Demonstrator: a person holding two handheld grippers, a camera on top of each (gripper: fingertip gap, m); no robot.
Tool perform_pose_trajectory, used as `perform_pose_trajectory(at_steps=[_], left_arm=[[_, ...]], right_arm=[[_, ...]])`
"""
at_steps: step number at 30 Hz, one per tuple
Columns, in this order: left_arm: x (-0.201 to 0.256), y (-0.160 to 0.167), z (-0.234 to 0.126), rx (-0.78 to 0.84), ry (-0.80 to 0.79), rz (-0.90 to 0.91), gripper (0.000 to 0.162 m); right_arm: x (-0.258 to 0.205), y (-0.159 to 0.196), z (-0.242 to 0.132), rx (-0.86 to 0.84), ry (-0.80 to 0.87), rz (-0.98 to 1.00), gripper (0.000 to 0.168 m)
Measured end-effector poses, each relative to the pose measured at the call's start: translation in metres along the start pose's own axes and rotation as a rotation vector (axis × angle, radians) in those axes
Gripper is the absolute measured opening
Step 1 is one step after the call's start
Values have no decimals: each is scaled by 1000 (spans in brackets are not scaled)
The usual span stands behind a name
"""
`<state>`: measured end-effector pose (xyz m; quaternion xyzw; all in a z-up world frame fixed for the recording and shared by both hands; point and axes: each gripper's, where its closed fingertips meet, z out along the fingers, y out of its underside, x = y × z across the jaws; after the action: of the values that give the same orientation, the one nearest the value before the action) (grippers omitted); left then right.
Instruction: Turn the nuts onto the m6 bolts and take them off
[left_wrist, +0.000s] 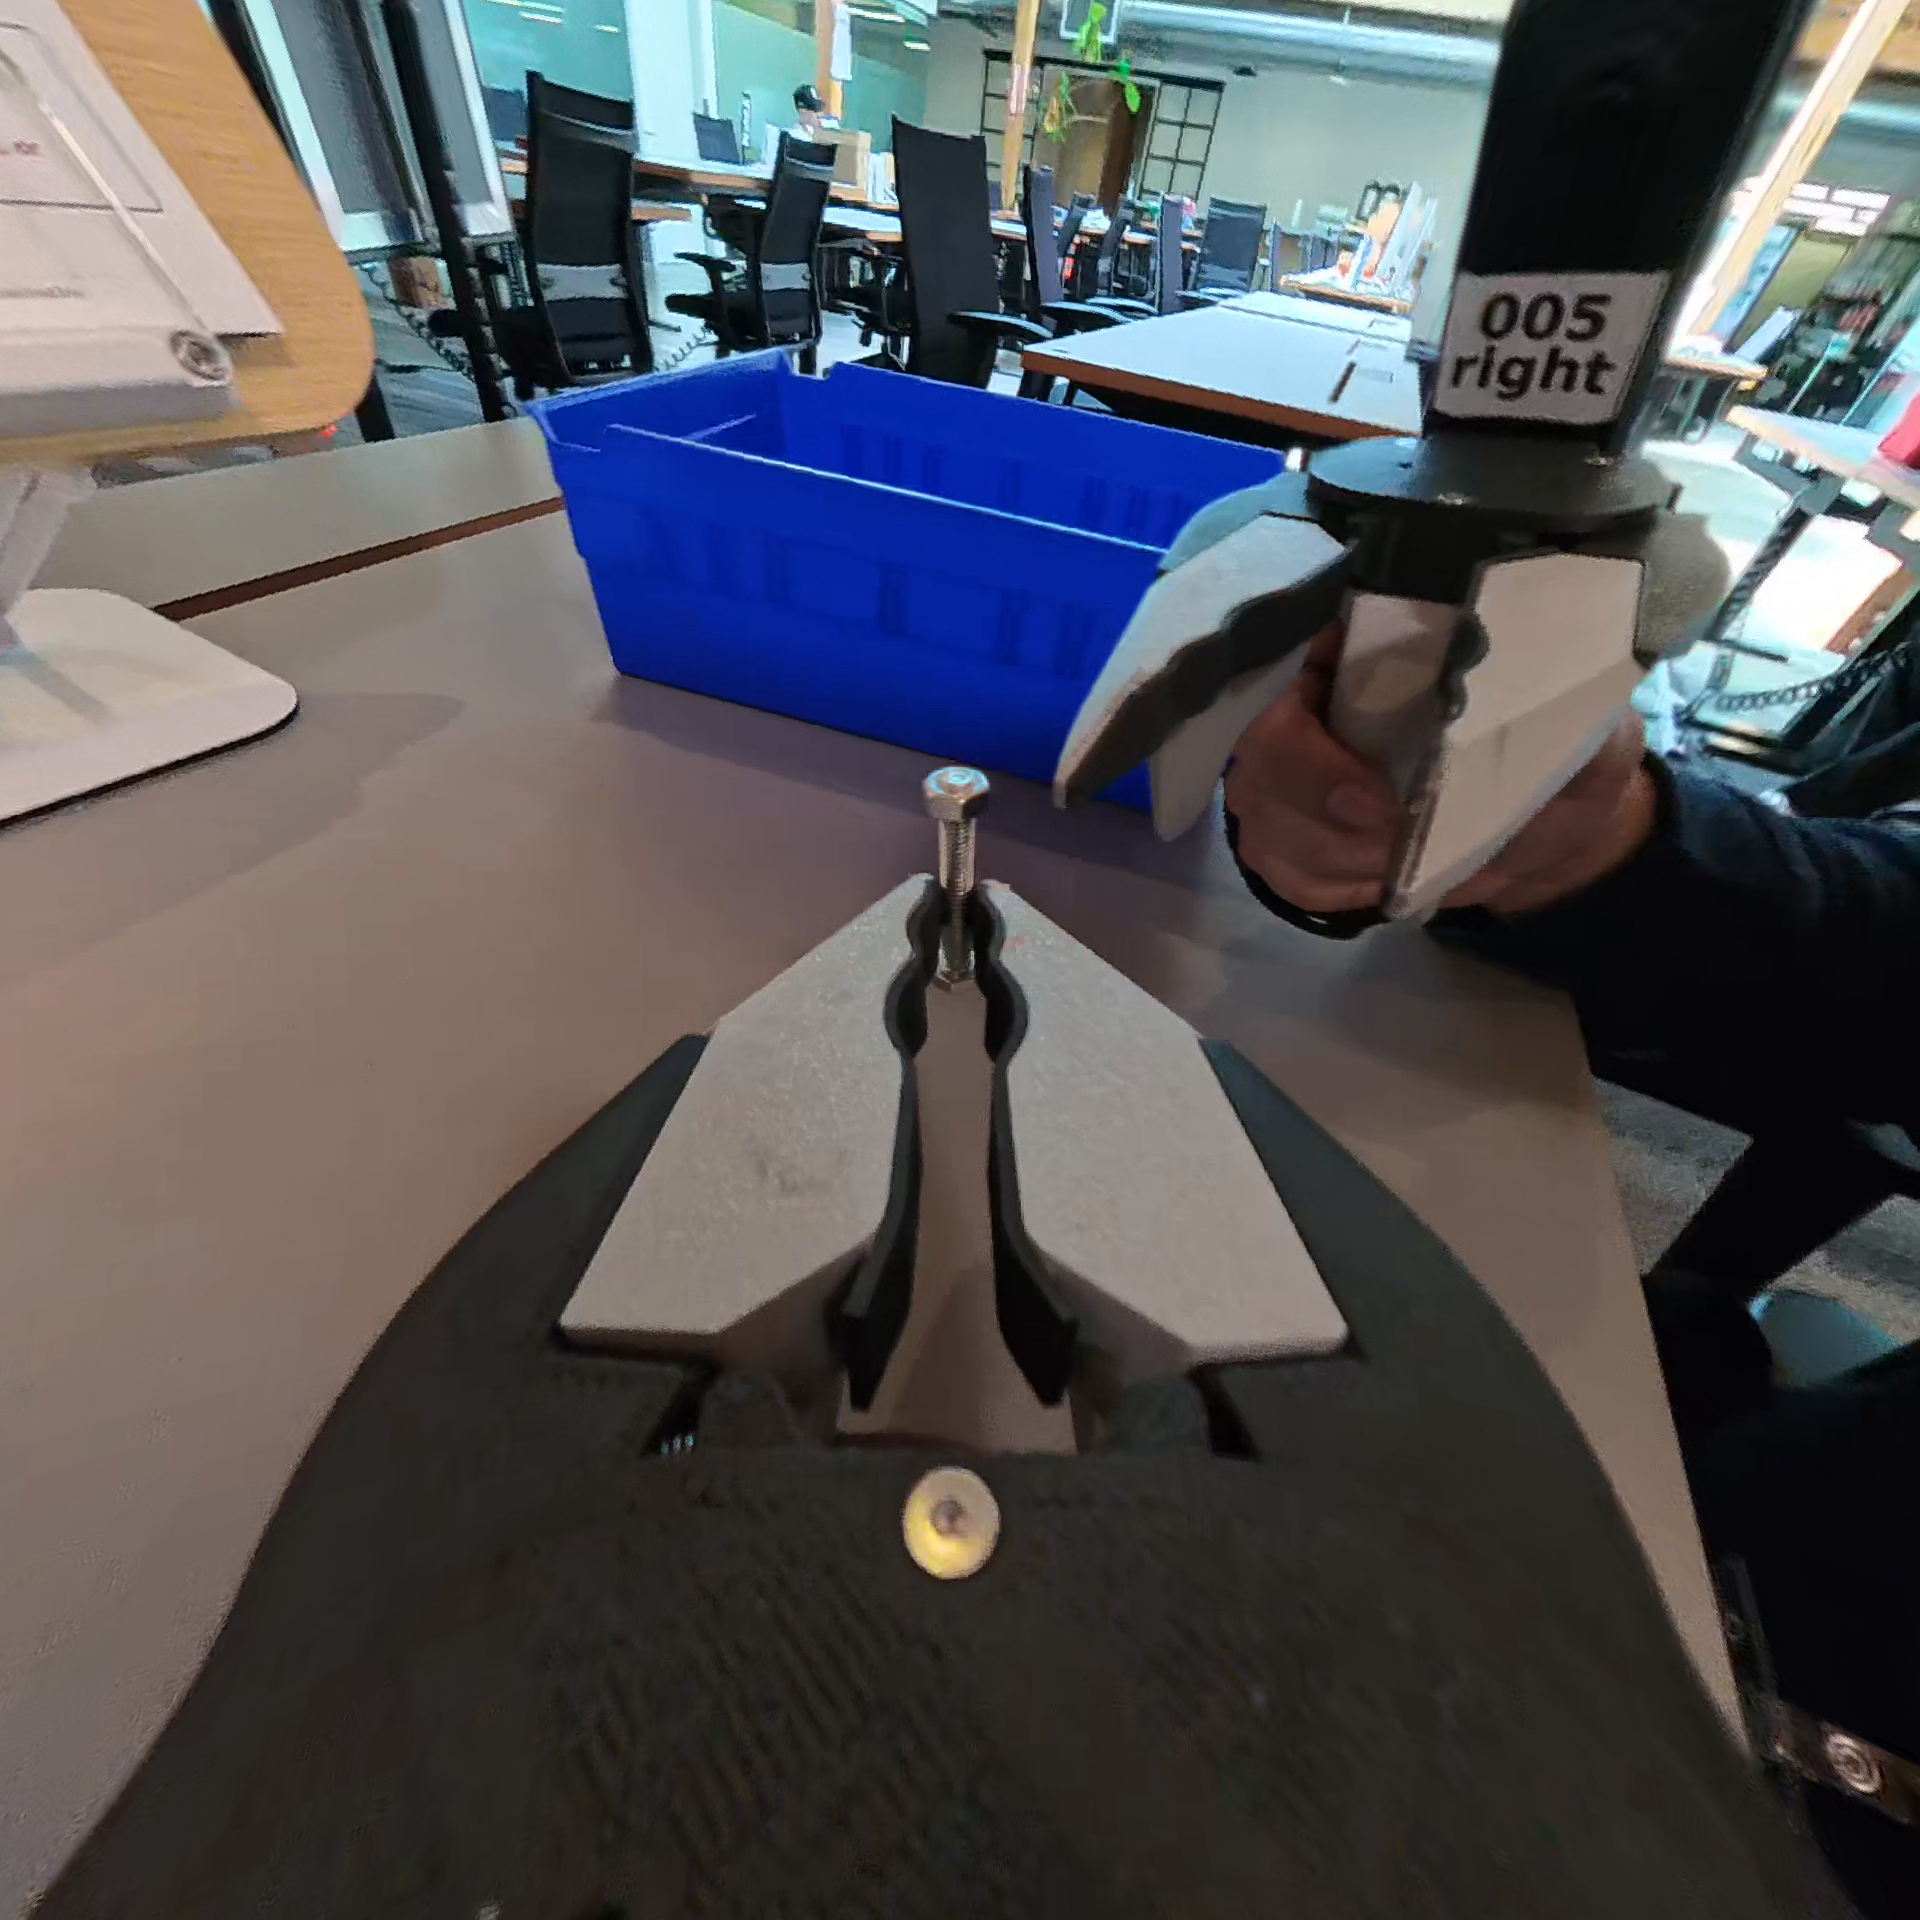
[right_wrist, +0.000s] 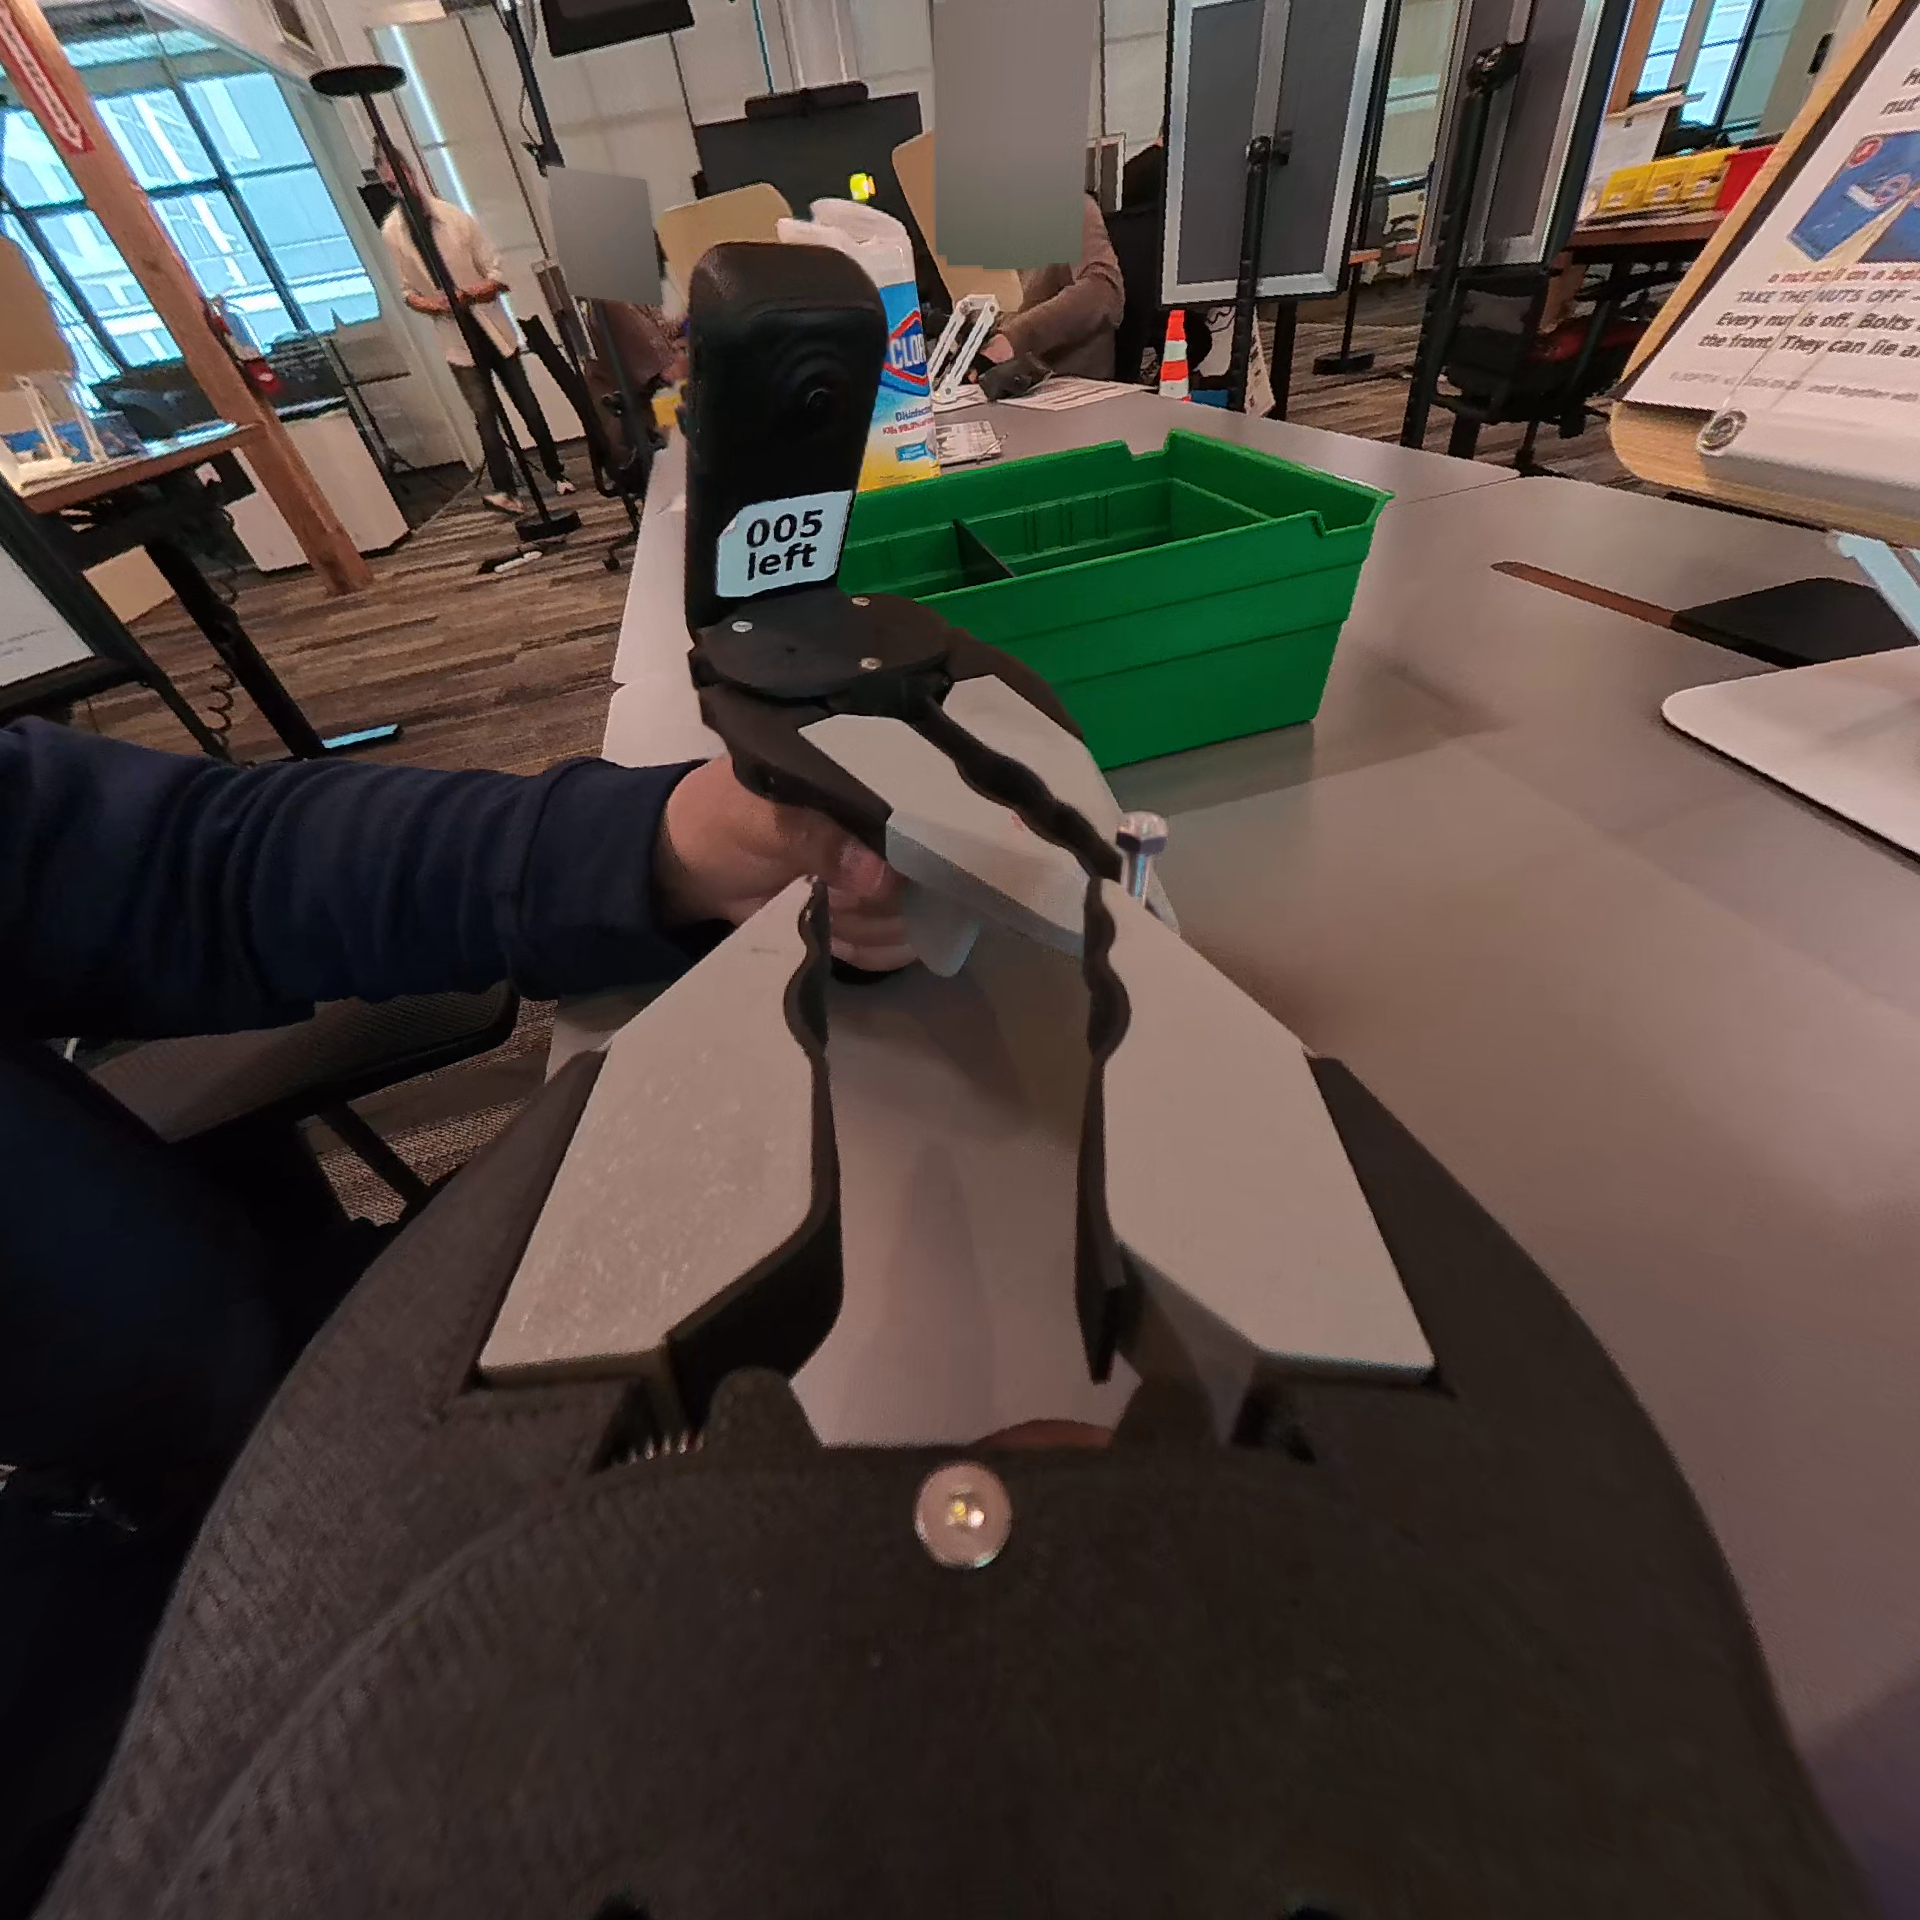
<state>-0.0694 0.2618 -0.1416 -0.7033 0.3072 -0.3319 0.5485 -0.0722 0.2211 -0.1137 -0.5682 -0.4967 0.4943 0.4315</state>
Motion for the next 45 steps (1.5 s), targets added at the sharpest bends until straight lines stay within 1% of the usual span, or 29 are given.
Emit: perform_pose_trajectory(at_steps=[2, 7, 9, 10, 11, 13, 16, 19, 21, 22, 23, 25, 27, 32, 34, 35, 36, 37, 39, 41, 45], left_arm=[[0, 0, -1, 3, 8, -6, 3], [25, 6, 6, -38, 88, 104, 3], [19, 5, 6, -30, 58, 94, 3], [13, 4, 5, -25, 35, 72, 3], [5, 2, 3, -19, 2, 45, 3], [-6, 2, -1, -13, -42, 22, 3], [8, 0, 1, -2, 32, 31, 2], [26, 5, 5, -28, 119, 61, 3], [22, 4, 6, -28, 91, 65, 3], [16, 4, 5, -24, 60, 55, 3], [7, 2, 3, -15, 20, 37, 3], [-4, -1, -1, 6, -5, -16, 3], [-3, -2, -2, 14, 4, -21, 3], [24, 4, 5, -23, 102, 76, 3], [22, 5, 7, -31, 78, 84, 3], [13, 5, 6, -32, 34, 67, 3], [-3, 4, 4, -31, -40, 34, 3], [-17, 3, 1, -24, -96, -5, 3], [-30, 1, -6, -5, -130, -52, 3], [-23, -1, -7, 16, -91, -53, 3], [13, -3, 2, 16, 62, 20, 2]], right_arm=[[3, 0, 0, 0, 16, -3, 48], [6, 0, -1, 5, 22, 19, 49], [3, 2, 0, -6, 10, 19, 49], [4, 2, 1, -11, 14, 15, 51], [2, 2, 0, -11, 7, 6, 48], [1, 0, 0, -1, 5, 1, 47], [6, 2, 1, -9, 26, 11, 50], [5, 1, 1, -7, 24, 11, 51], [2, 3, 2, -15, 7, 10, 49], [3, 3, 2, -16, 11, 11, 54], [2, 3, 1, -16, 8, 6, 49], [1, 1, 1, -5, 3, 5, 48], [4, 0, 0, 1, 16, 6, 49], [5, 1, 1, -3, 21, 18, 53], [2, 2, 2, -9, 5, 12, 51], [2, 2, 3, -13, 11, 10, 57], [0, 3, 2, -18, 2, -2, 47], [-2, 1, 2, -10, -4, -8, 45], [1, 0, 1, -1, 8, -6, 47], [5, 1, 1, -6, 26, 13, 52], [7, 1, 2, -4, 34, 22, 55]])
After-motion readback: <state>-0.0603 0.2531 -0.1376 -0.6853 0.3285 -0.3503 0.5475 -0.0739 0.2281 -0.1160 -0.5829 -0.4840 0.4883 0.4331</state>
